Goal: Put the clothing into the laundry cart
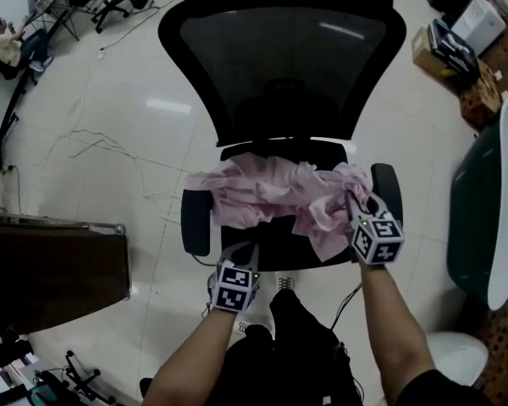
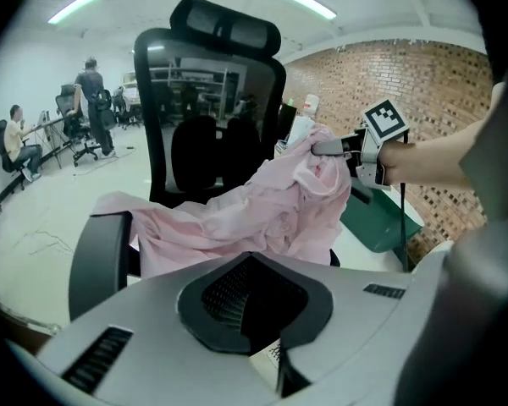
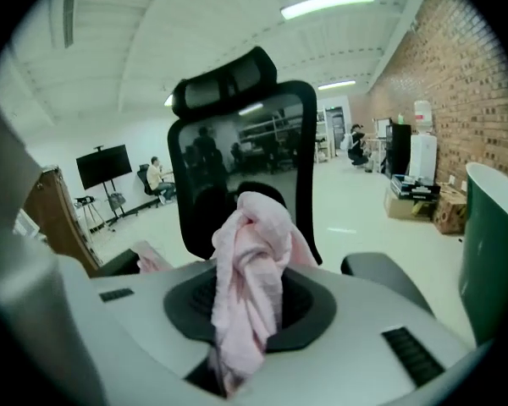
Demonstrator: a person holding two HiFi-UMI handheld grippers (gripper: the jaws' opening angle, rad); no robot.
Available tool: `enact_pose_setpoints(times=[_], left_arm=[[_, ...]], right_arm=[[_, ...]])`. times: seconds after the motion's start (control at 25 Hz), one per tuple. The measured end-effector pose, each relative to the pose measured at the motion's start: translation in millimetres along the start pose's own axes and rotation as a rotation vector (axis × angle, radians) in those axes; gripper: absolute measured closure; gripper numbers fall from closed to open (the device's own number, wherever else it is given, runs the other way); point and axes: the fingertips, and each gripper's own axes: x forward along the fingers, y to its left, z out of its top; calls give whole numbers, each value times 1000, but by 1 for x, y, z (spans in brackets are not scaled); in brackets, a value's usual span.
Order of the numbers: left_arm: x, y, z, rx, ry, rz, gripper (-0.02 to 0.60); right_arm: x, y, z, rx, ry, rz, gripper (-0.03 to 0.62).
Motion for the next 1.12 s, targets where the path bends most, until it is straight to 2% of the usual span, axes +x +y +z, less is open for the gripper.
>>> enact_pose_setpoints(times=[0.12, 0.24, 0.44, 0.52, 0.64, 0.88, 1.12], left_arm=[[-50, 0, 13, -11, -84, 16, 583], [-108, -3, 20, -28, -170, 32, 583], [-215, 0, 15, -12, -264, 64, 583], [-253, 8, 10, -1, -298, 94, 583], [-304, 30, 9, -29, -366, 172, 583], [-411, 66, -9, -83, -493, 327, 583], [-507, 94, -31, -111, -602, 478, 583]], right_arm=[[-42, 45, 61, -17, -103, 62, 502], [-91, 98, 117, -47, -215, 161, 502], [-176, 182, 203, -105, -357, 268, 502], [-208, 211, 234, -113, -402, 307, 502], [-246, 253, 278, -128, -440, 398, 502], [-313, 351, 335, -175, -456, 620, 502], [-355, 457, 361, -213, -505, 787, 502]])
